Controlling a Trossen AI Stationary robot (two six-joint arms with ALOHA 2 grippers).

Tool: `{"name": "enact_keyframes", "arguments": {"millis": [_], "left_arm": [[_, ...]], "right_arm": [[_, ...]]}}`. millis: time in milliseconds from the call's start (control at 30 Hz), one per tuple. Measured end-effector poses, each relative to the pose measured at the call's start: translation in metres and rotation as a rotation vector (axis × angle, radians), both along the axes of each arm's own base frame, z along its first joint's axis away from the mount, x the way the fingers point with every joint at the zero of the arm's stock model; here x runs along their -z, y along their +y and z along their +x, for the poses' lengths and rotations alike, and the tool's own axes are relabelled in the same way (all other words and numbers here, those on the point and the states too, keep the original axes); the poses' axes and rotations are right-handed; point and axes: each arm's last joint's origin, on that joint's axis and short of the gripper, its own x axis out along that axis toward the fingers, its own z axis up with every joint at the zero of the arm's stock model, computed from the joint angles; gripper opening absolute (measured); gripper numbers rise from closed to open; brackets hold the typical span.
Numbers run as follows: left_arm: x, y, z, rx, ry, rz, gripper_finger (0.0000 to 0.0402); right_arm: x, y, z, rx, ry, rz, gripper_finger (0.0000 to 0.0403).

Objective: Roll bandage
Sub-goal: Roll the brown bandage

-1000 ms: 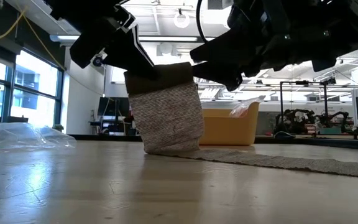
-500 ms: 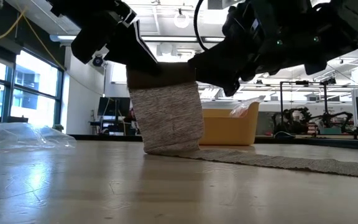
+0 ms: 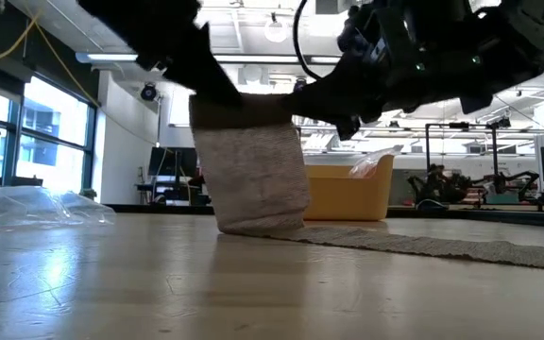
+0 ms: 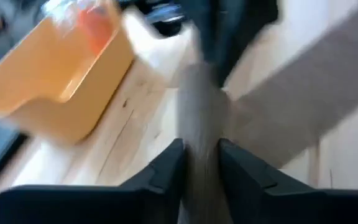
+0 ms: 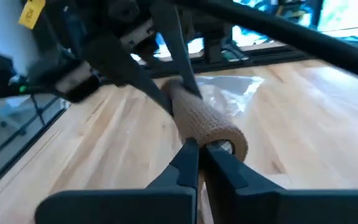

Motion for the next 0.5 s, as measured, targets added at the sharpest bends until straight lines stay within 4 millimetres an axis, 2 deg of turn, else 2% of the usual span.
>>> {"name": "enact_keyframes", "arguments": {"millis": [133,233,300,367,500], "left_arm": [[-0.013,0.006,-0.021,-0.116,-0.025,-0.155,0.014],[-0.025,0.007,-0.036,-0.171,-0.05,-0.269,0.0167],[-0.029,0.003,-0.041,-0.189,-0.085,-0.298,0.0175],[-0.03,-0.004,-0.04,-0.173,-0.139,-0.27,0.0175],[-0.033,-0.03,-0.024,-0.069,-0.292,-0.176,0.0155]], "right_arm": [[0.012,-0.015,-0.025,0.064,-0.028,0.042,0.0001],[0.009,-0.027,-0.051,0.085,-0.138,0.042,0.0001],[0.009,-0.03,-0.069,0.027,-0.193,-0.007,0.0001],[0.005,-0.031,-0.086,-0.086,-0.266,-0.065,0.0001],[-0.002,-0.033,-0.11,-0.297,-0.381,-0.122,0.0]]}}
